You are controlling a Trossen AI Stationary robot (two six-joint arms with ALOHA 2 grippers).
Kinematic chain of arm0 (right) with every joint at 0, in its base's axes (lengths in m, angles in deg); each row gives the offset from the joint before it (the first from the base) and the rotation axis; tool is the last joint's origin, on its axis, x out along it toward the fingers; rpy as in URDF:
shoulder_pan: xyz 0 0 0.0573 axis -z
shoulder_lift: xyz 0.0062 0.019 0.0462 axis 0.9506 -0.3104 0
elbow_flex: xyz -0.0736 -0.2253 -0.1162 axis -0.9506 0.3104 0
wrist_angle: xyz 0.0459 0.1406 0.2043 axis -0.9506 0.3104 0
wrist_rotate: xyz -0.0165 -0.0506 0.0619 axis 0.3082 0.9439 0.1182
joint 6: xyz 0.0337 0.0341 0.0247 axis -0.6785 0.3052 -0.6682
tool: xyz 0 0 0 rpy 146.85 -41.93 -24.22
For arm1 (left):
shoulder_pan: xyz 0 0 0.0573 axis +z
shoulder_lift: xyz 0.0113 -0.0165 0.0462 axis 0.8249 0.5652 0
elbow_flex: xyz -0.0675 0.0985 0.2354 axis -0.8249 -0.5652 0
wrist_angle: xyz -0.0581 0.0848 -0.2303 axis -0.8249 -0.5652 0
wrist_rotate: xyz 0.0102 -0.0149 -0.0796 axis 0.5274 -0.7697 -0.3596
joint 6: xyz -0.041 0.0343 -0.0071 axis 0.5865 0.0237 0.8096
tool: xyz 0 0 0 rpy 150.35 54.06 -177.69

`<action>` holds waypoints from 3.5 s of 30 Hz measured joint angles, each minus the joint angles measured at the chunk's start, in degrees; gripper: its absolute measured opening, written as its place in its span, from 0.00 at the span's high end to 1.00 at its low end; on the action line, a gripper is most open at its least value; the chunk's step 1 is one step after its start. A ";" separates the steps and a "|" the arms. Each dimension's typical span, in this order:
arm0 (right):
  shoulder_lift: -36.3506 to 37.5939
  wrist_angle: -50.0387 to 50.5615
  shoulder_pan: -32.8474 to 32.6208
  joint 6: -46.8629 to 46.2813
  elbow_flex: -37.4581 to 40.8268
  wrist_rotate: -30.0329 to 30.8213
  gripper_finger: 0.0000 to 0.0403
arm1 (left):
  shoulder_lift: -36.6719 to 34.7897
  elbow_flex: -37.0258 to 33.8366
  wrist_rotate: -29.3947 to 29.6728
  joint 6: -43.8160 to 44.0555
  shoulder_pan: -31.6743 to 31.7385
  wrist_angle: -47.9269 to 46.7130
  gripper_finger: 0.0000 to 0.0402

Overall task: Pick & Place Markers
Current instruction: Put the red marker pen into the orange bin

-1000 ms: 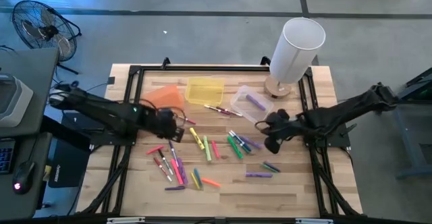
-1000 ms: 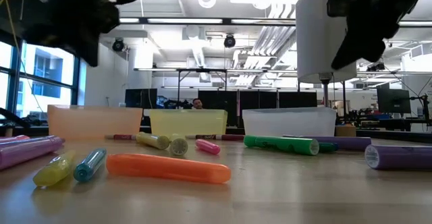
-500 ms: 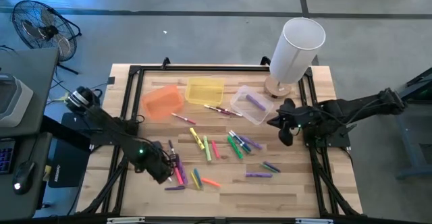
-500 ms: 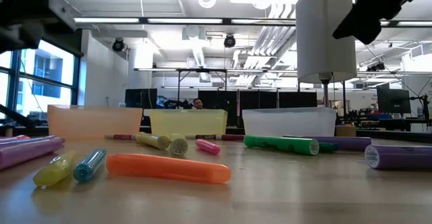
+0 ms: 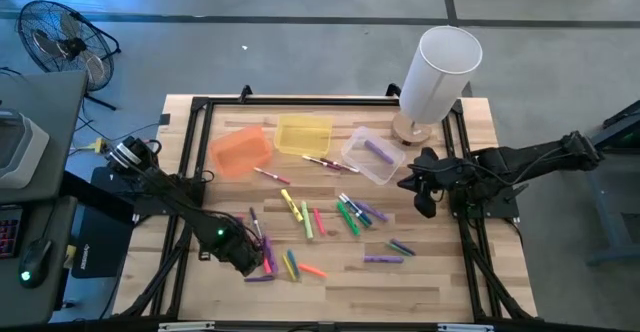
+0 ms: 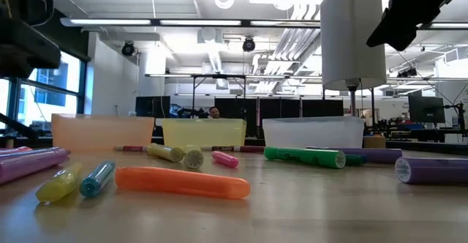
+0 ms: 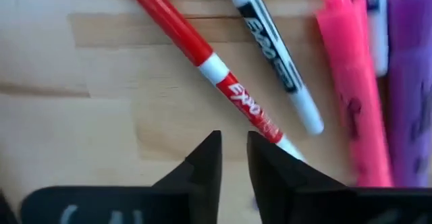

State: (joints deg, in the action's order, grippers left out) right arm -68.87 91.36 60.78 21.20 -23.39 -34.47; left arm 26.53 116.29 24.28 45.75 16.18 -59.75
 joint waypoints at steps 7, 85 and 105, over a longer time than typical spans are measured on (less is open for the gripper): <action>0.00 0.00 0.00 0.00 0.00 0.93 1.00 | -1.03 0.00 -3.70 -27.77 0.02 -0.05 0.70; -0.03 -0.04 0.02 -3.18 0.00 7.27 1.00 | 0.34 10.37 -1.40 -92.94 0.97 -14.33 0.95; -0.03 -4.94 0.00 -2.39 0.00 7.18 1.00 | -8.05 24.39 15.53 -114.35 35.23 -27.40 0.94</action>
State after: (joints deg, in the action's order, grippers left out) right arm -68.90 86.42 60.78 18.81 -23.39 -27.30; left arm 18.49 140.68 39.80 -68.59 51.41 -87.14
